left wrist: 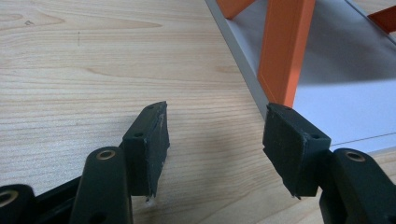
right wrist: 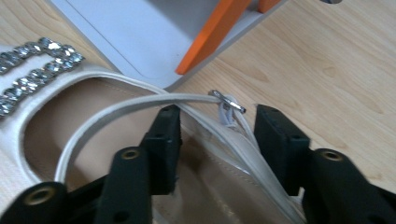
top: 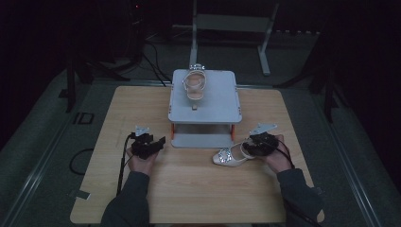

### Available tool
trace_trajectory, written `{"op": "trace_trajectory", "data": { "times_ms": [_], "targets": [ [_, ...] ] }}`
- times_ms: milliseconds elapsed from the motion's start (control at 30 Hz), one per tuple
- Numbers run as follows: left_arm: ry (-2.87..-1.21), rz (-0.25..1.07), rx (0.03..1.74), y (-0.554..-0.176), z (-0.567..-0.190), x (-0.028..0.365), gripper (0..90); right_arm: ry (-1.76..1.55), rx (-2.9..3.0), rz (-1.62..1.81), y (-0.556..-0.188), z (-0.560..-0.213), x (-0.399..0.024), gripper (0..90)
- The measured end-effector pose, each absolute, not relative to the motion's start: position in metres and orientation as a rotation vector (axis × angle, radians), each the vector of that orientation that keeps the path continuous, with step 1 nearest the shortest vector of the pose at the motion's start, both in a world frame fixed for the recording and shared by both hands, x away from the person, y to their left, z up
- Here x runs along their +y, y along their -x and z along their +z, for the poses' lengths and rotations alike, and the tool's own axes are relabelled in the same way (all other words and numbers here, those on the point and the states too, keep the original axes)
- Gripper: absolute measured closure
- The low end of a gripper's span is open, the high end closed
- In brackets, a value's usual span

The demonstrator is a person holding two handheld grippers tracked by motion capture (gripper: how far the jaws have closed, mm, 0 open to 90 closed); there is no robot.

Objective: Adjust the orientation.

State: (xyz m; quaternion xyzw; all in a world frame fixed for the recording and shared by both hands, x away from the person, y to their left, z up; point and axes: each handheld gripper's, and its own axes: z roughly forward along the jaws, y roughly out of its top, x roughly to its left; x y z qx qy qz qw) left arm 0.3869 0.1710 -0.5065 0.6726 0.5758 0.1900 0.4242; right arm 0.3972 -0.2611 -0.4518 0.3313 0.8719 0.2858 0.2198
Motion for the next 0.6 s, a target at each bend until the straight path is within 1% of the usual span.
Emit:
{"op": "trace_trajectory", "data": {
  "times_ms": [67, 100, 133, 367, 433, 600],
  "targets": [
    [-1.682, 0.474, 1.441, -0.387, -0.507, 0.171, 41.0, -0.911, 2.410, 0.796, -0.397, -0.452, -0.263, 57.3],
    [-1.682, 0.474, 1.441, -0.387, -0.507, 0.171, 41.0, -0.911, 2.410, 0.796, -0.397, -0.452, -0.263, 57.3],
    [-1.682, 0.473, 1.442, -0.387, -0.507, 0.171, 41.0, -0.898, 2.409, 0.791, -0.397, -0.451, -0.264, 60.5],
    [-1.684, 0.467, 1.445, -0.387, -0.507, 0.172, 40.7, -0.858, 2.415, 0.778, -0.394, -0.449, -0.267, 68.3],
    [-1.684, 0.466, 1.446, -0.387, -0.507, 0.172, 40.7, -0.857, 2.418, 0.783, -0.394, -0.449, -0.268, 69.0],
    [-1.683, 0.464, 1.447, -0.387, -0.507, 0.172, 40.6, -0.847, 2.418, 0.816, -0.391, -0.449, -0.279, 75.9]
  ]
}}
